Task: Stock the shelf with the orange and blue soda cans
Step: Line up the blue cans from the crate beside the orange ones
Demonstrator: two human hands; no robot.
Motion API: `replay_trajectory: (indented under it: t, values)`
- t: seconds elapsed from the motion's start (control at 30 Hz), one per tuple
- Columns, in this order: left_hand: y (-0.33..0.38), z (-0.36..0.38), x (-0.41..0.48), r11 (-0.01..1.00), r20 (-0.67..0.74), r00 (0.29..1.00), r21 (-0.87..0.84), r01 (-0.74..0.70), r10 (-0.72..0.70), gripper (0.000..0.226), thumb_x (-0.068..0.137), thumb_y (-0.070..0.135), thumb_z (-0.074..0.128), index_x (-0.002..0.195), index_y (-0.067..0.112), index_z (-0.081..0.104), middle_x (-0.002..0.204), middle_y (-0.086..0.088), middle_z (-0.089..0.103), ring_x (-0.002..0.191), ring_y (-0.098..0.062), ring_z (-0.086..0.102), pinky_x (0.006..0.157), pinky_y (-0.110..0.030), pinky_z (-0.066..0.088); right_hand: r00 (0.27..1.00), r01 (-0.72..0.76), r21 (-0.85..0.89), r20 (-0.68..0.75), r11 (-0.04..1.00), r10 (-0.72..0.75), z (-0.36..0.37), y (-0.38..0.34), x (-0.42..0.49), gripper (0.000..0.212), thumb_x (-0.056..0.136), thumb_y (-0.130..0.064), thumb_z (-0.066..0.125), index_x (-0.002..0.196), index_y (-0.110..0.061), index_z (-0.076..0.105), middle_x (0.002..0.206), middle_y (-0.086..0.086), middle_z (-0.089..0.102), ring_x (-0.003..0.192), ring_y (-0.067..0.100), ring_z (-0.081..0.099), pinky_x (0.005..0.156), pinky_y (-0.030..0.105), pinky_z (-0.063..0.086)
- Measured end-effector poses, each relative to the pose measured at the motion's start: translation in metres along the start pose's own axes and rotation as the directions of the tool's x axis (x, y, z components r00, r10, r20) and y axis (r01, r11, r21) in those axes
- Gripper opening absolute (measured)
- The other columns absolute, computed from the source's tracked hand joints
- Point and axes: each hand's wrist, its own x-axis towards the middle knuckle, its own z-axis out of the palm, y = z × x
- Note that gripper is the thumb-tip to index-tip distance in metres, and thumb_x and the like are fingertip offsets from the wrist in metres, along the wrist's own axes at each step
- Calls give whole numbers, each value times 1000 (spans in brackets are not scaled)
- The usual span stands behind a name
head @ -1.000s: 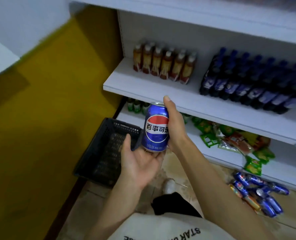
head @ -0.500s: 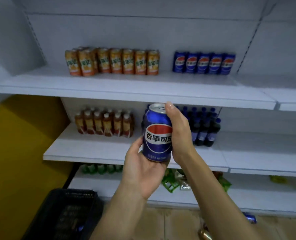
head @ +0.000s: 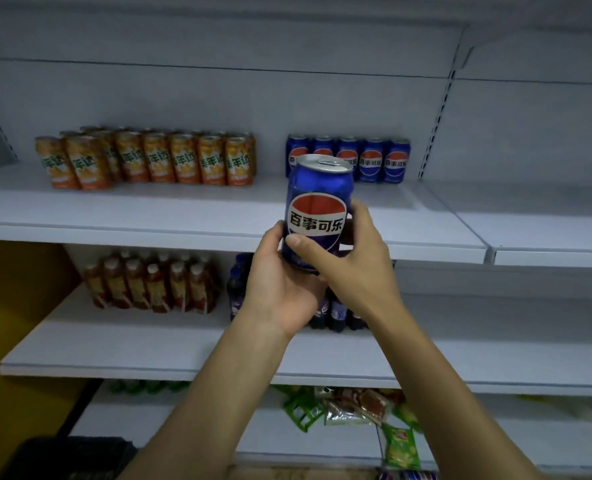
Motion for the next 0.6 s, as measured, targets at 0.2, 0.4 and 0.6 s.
replay_trajectory:
  t: [0.2,0.4,0.6]
  values:
    - [27,-36,76,837,22,971,502,-216,238,38,102,30,36,131,11,52,128,-9,61,122,-22,54,105,-35,42,993,-91,-3,81,996,91,7,24,85,62,69,-28,83,121,-21,50,108,-9,62,94,2,61,74,17,52]
    - [83,-81,147,-399,377,916,868,-297,137,44,92,38,55,133,25,48,134,9,49,120,-7,47,94,-19,36,978,-202,-71,44,977,205,43,76,193,64,70,-14,81,124,-14,45,116,0,59,101,12,56,80,22,47]
    - [116,-86,237,-486,296,940,855,-182,169,62,82,37,66,137,21,44,133,-3,54,116,-20,53,91,-32,47,972,-235,-215,-26,948,235,81,126,282,68,68,-18,84,127,-13,50,125,4,61,114,20,58,91,27,46]
